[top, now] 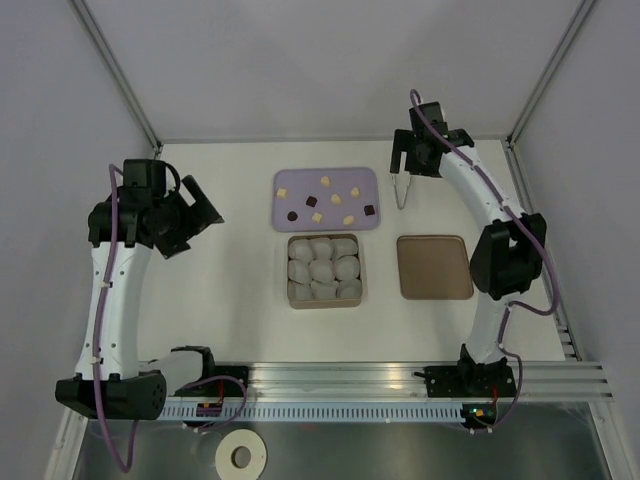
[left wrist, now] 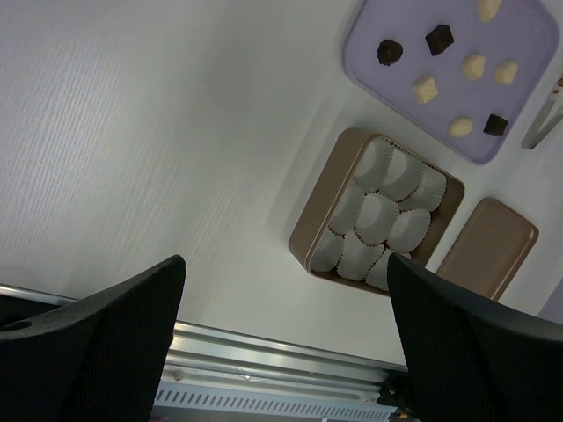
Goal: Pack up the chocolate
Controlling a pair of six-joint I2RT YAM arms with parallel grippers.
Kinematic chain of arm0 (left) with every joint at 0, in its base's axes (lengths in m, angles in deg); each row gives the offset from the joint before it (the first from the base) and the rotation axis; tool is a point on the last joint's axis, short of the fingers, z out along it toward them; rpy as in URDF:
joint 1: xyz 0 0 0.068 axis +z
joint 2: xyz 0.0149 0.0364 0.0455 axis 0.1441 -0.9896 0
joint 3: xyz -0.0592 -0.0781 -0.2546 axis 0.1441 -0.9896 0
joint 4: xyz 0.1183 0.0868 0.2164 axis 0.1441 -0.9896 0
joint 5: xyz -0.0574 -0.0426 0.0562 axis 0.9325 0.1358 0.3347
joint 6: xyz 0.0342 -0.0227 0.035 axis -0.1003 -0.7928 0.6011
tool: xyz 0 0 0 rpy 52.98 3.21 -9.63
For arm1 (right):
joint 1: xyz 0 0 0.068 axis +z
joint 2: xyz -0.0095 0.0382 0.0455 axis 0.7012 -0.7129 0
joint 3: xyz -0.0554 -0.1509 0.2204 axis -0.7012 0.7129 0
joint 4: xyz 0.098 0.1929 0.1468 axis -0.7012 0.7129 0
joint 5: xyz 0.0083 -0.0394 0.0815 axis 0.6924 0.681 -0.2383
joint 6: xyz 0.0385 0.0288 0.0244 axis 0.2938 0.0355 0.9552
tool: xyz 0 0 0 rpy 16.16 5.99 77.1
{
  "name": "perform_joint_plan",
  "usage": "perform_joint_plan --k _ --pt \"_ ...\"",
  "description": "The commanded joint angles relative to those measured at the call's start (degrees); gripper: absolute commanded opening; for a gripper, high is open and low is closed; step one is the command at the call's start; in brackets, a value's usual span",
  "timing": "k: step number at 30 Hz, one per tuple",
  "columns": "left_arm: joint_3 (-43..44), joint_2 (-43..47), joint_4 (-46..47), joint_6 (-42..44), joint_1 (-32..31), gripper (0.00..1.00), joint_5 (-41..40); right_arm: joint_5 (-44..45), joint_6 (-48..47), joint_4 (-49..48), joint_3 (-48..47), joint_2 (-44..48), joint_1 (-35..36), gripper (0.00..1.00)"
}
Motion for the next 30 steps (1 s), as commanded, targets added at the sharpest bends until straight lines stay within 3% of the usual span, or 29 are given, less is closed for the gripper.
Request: perform_joint_plan --k 1,14,30 --pt "-3.0 1.9 5.0 0.1 -0.6 1.00 0.9 5.6 -0.1 -6.2 -2.8 -4.5 1.2 0.98" --pt "-11.0 2.0 11.7 1.8 -0.7 1.00 -0.2 7.8 1.4 -10.3 -10.1 -23.0 2.0 0.98" --pt "-13.0 0.7 13.9 3.1 -0.7 1.00 -1.3 8.2 2.1 -11.2 -13.1 -29.9 1.8 0.97"
